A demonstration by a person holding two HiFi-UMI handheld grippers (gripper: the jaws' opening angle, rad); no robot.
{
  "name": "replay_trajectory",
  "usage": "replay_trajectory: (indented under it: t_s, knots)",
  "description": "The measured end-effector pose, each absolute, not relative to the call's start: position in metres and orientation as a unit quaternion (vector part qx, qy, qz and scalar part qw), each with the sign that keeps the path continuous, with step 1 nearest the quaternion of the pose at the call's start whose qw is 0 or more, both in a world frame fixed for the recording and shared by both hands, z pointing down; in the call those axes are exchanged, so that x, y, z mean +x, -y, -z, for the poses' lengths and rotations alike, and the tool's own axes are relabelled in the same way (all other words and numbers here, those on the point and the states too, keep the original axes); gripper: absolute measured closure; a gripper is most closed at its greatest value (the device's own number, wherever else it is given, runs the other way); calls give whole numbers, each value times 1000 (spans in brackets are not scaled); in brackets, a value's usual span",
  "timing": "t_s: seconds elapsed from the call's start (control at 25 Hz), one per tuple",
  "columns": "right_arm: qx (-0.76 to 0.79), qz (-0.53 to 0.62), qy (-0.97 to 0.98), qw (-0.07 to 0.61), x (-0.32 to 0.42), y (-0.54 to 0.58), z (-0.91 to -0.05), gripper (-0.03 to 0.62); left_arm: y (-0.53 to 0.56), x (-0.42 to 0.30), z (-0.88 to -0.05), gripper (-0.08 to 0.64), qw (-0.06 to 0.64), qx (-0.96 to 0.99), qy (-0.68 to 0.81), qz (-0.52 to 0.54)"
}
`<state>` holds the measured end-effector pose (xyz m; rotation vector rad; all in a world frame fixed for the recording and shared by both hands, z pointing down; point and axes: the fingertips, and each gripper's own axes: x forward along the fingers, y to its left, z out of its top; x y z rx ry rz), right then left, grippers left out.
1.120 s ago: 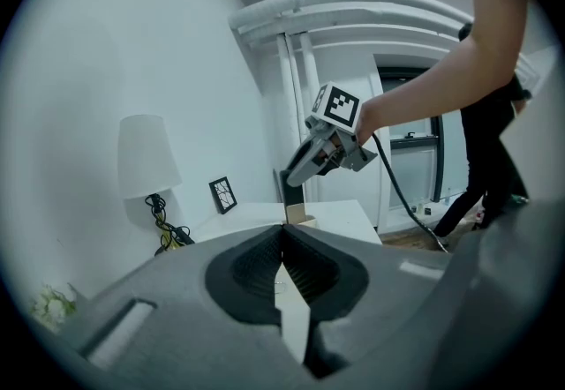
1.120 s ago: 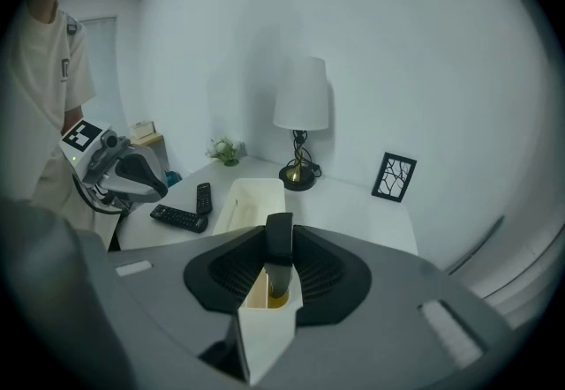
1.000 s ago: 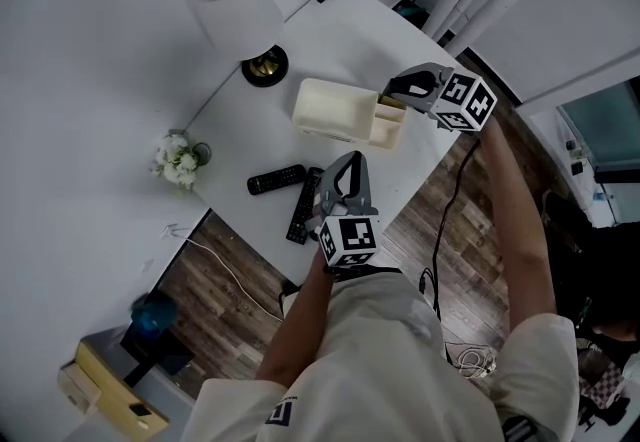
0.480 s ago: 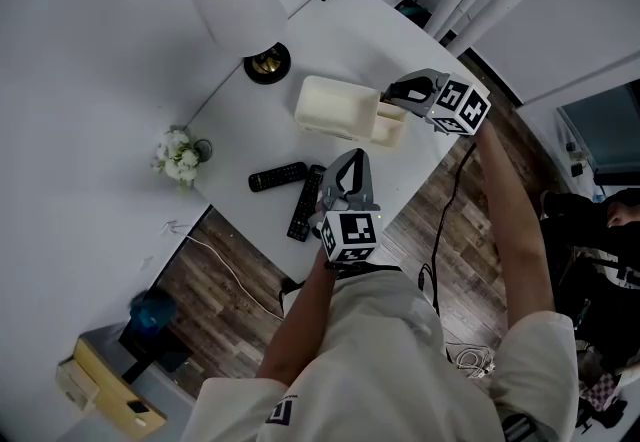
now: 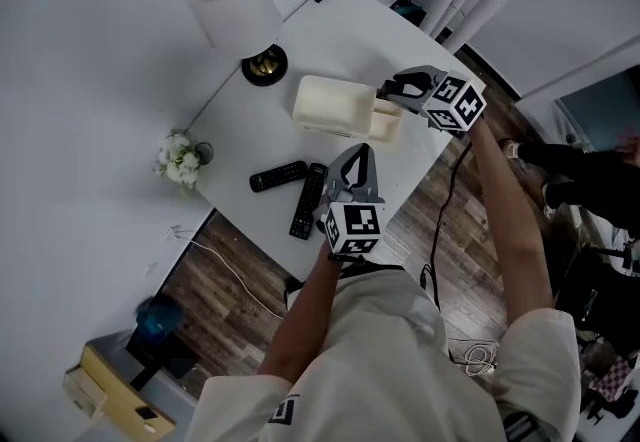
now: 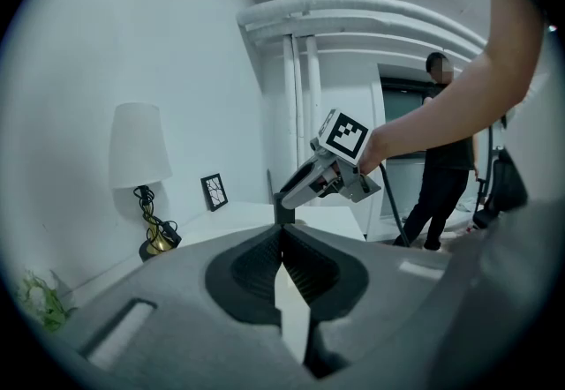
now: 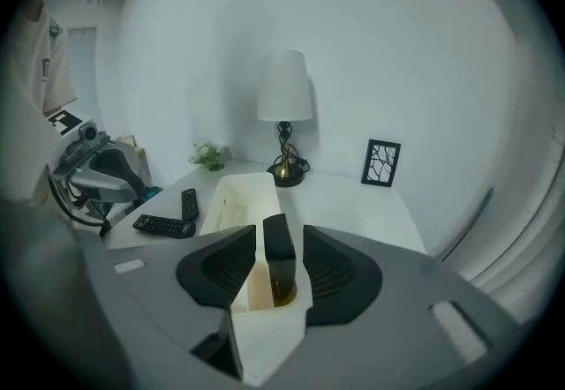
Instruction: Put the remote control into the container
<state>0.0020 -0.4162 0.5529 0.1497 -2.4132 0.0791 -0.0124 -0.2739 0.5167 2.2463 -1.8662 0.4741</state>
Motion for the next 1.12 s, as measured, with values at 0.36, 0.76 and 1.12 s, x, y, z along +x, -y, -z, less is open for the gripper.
replay_trajectory:
  t_s: [0.36, 0.76, 1.12]
  knots:
    - [189, -60, 945, 259, 29, 401, -493, 381, 279, -16, -494, 554, 69, 784, 599, -147]
    - [313, -106, 927, 180, 60, 324, -473, 492, 259, -4, -477, 554, 54, 816, 555, -151]
    - [372, -132, 904, 164, 66, 256, -488, 569, 208, -5, -470, 554, 48, 832, 530, -155]
